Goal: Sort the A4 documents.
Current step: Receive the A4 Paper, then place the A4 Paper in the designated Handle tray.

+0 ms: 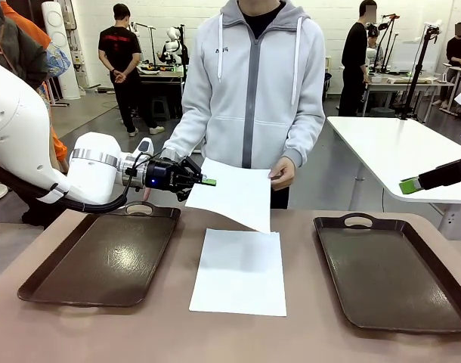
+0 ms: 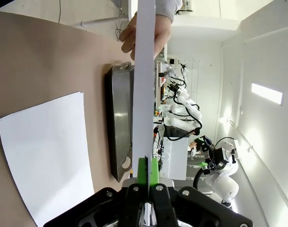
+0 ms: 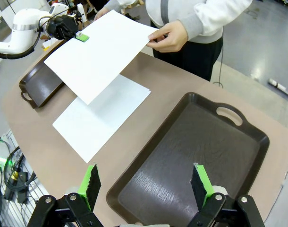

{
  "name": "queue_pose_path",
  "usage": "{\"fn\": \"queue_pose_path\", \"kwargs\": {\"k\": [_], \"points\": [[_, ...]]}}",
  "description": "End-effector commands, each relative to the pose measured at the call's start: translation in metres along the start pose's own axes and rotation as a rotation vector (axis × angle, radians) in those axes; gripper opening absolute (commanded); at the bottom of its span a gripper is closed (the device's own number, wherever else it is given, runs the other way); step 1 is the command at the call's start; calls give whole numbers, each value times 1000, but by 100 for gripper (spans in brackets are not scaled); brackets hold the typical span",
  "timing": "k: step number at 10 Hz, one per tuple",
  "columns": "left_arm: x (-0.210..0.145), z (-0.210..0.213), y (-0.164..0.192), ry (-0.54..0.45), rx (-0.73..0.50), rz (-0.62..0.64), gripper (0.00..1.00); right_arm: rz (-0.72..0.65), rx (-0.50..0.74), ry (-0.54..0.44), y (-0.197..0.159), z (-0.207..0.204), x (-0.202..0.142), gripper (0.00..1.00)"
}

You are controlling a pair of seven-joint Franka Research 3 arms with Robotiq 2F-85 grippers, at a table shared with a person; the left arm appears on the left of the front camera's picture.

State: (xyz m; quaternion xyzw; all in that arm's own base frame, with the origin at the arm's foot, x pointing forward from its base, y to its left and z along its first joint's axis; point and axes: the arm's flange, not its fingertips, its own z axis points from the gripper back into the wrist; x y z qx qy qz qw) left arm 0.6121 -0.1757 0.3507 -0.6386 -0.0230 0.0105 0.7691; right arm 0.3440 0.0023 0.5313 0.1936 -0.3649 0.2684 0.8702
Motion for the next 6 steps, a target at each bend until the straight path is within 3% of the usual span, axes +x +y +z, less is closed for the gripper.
{"fn": "queue_pose_path", "kwargs": {"k": [1, 6], "points": [[1, -1, 0, -15, 0, 5, 0, -4, 14, -2, -1, -2, -1, 100], [1, -1, 0, -15, 0, 5, 0, -4, 14, -2, -1, -2, -1, 100]]}}
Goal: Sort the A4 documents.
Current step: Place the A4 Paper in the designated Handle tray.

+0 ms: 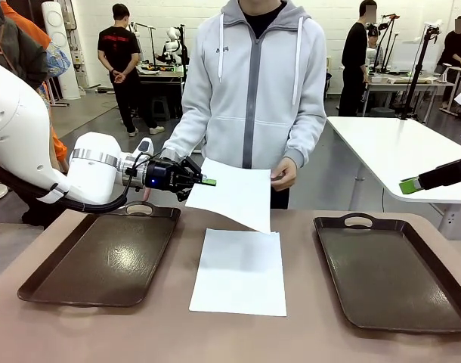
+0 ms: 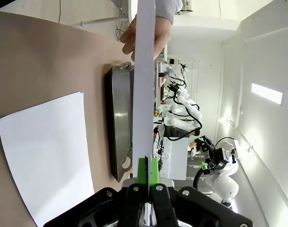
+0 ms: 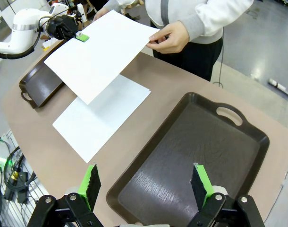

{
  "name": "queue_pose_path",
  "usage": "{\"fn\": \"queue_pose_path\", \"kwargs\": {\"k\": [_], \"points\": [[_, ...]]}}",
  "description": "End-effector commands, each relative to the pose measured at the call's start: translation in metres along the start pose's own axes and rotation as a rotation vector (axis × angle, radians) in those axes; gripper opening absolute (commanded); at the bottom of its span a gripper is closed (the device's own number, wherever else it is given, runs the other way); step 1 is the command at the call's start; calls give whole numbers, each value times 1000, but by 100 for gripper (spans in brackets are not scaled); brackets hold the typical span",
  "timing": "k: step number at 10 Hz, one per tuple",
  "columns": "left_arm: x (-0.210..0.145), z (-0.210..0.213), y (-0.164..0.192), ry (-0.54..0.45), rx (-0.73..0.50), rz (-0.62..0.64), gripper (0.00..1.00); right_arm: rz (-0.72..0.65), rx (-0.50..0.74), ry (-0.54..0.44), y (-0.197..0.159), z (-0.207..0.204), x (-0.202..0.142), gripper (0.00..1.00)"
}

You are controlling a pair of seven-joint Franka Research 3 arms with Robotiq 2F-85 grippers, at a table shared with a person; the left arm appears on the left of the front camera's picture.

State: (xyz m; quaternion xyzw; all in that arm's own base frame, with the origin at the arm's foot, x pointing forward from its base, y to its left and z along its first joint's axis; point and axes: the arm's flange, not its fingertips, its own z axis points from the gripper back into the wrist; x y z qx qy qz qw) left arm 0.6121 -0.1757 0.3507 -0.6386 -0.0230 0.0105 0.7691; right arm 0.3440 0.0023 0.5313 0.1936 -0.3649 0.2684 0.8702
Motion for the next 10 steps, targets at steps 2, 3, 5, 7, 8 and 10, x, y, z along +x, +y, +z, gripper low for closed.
{"fn": "queue_pose_path", "kwargs": {"k": [2, 3, 5, 7, 8, 10], "points": [[1, -1, 0, -14, 0, 5, 0, -4, 14, -2, -1, -2, -1, 100], [0, 0, 0, 0, 0, 0, 1, -4, 14, -2, -1, -2, -1, 100], [-12, 3, -23, 110, 90, -119, 1, -4, 14, -2, -1, -2, -1, 100], [-27, 18, -29, 149, 131, -164, 1, -4, 14, -2, -1, -2, -1, 100], [-34, 35, -29, 113, 168, -170, 1, -4, 14, -2, -1, -2, -1, 100], [-51, 83, -17, 24, 193, -136, 1, -4, 14, -2, -1, -2, -1, 100]]}}
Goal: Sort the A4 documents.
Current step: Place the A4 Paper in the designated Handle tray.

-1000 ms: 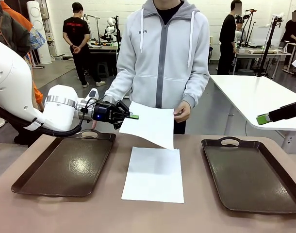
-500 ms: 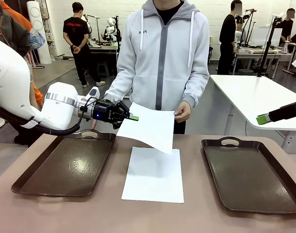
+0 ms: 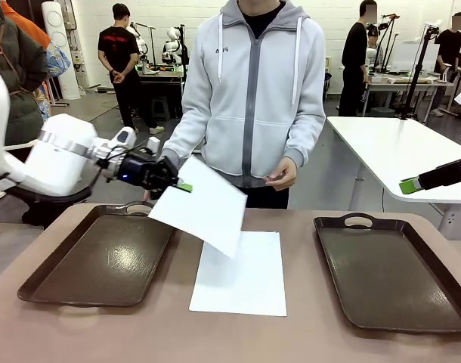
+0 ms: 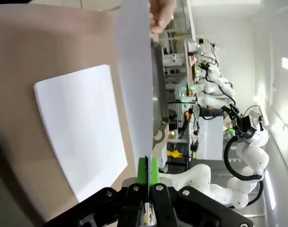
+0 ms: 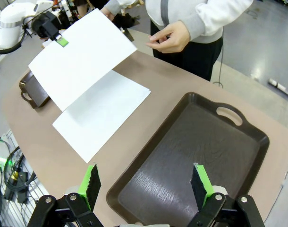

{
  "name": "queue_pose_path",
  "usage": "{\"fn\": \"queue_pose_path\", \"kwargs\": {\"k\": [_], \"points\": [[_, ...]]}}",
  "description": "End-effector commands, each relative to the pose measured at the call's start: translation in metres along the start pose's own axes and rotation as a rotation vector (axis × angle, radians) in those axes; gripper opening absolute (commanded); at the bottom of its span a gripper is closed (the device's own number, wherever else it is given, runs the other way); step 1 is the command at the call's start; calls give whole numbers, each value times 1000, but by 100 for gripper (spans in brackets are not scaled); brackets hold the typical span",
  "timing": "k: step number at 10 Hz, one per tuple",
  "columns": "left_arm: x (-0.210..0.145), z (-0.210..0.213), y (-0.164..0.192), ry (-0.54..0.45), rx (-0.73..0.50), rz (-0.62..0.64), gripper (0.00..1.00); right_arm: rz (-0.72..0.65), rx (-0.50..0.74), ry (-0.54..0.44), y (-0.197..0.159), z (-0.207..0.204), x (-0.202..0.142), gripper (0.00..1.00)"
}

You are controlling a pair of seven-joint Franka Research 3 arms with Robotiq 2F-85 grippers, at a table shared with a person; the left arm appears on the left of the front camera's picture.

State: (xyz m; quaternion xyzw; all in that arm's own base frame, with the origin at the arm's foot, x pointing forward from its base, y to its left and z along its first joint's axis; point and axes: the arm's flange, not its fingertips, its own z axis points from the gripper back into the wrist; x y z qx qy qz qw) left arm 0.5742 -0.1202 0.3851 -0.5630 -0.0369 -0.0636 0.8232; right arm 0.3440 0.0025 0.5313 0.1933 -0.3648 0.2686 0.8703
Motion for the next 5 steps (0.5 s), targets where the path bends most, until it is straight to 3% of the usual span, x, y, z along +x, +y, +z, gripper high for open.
{"fn": "queue_pose_path", "kwargs": {"k": [1, 3, 5], "points": [[-30, 39, 20, -82, 23, 34, 1, -4, 15, -2, -1, -2, -1, 100], [-50, 73, 41, -115, 70, 66, 1, -4, 15, -2, -1, -2, -1, 100], [-58, 97, 55, -83, 137, 63, 1, -4, 15, -2, -1, -2, -1, 100]]}}
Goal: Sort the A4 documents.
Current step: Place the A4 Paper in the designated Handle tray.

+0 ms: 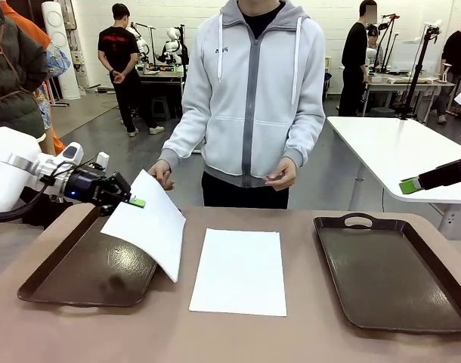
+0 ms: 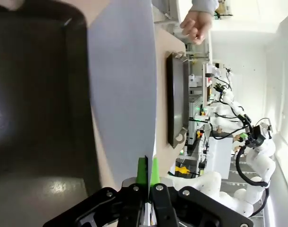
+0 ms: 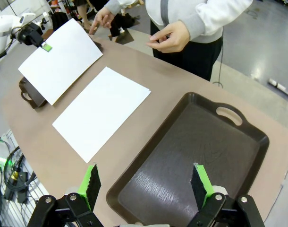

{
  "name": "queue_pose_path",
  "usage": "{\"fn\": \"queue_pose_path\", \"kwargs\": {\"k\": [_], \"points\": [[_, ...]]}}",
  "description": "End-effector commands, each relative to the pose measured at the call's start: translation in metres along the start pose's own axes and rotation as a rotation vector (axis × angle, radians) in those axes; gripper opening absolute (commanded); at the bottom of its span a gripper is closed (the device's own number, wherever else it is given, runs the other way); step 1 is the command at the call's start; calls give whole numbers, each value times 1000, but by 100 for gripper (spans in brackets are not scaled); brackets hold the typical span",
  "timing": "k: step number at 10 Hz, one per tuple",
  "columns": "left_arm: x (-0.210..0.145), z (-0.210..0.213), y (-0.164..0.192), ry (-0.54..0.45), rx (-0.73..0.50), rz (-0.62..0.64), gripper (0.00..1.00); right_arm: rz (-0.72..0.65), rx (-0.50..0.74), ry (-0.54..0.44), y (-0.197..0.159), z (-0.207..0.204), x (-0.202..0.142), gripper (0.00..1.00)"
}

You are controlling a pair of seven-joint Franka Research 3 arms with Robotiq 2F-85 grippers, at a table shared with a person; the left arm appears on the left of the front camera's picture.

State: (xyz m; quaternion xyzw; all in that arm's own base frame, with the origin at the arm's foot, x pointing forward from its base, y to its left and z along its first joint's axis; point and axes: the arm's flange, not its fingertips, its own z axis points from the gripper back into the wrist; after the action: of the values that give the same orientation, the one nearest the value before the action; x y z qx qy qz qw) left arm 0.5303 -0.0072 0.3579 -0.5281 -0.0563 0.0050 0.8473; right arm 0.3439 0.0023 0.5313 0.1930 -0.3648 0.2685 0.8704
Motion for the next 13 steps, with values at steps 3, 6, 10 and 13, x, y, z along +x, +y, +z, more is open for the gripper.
{"fn": "queue_pose_path", "kwargs": {"k": [3, 6, 10, 13], "points": [[5, 34, 16, 31, 154, -55, 1, -4, 15, -2, -1, -2, -1, 100], [16, 39, 27, 40, 294, -23, 1, -4, 15, -2, -1, -2, -1, 100], [28, 45, 47, 63, 380, 11, 1, -4, 15, -2, -1, -2, -1, 100], [32, 46, 49, 84, 388, 5, 1, -4, 15, -2, -1, -2, -1, 100]]}}
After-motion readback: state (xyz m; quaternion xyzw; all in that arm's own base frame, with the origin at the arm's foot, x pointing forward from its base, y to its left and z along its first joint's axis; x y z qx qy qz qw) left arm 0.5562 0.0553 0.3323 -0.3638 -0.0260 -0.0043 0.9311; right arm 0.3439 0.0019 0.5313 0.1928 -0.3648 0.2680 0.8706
